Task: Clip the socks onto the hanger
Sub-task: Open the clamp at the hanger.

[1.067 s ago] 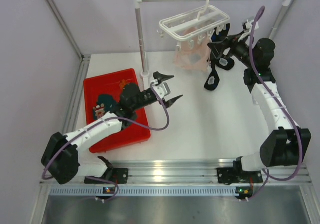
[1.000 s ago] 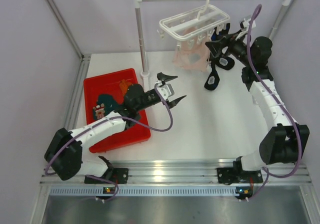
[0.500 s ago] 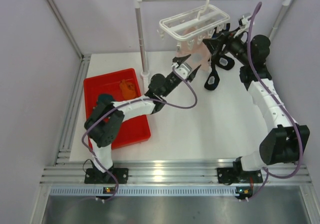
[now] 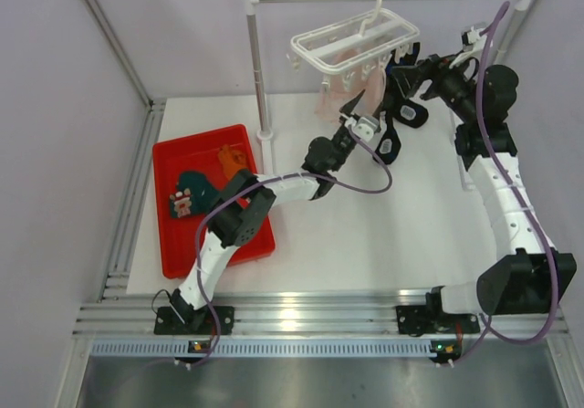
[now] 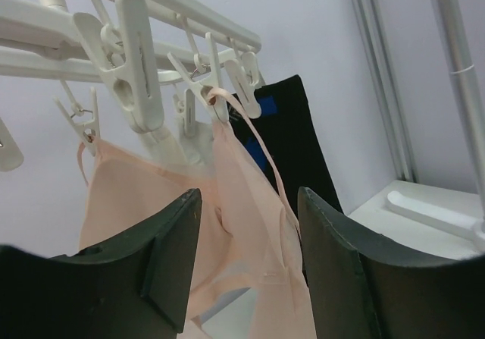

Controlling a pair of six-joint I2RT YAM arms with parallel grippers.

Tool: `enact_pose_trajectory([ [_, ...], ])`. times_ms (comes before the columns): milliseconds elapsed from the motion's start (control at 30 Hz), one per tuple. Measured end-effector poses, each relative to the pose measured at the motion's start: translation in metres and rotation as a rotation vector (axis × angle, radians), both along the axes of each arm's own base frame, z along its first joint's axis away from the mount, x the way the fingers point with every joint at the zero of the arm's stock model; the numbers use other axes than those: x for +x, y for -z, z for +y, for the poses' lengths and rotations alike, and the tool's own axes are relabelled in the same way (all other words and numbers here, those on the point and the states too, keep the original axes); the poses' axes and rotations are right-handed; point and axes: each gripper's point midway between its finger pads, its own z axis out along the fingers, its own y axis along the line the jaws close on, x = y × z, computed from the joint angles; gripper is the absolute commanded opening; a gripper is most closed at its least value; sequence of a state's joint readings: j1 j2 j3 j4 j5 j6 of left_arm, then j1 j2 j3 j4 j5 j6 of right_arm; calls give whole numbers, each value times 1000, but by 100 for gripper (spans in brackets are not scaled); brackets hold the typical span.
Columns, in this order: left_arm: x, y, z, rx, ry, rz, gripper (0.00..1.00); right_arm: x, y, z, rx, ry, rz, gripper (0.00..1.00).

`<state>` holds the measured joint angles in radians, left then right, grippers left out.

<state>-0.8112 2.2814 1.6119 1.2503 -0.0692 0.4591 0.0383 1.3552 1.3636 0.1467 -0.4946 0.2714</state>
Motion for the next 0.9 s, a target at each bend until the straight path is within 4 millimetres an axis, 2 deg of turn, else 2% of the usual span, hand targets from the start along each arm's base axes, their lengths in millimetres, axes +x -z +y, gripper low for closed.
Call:
enact_pose_trajectory([
  [100, 5, 0, 0, -10, -32, -6, 60, 1, 3, -11, 12, 5, 20, 77],
  [200, 9, -8, 3, -31, -58, -16, 60, 2, 6, -18, 22, -4, 36, 77],
  [433, 10, -42, 12, -104, -91, -67, 63, 2, 14, -12, 26, -76, 68, 77],
  [733, 5, -44, 5, -103, -46, -78, 53, 0, 14, -8, 21, -109, 69, 77],
  [900, 3, -51, 5, -117, -36, -89, 53, 0, 14, -9, 20, -110, 69, 77],
])
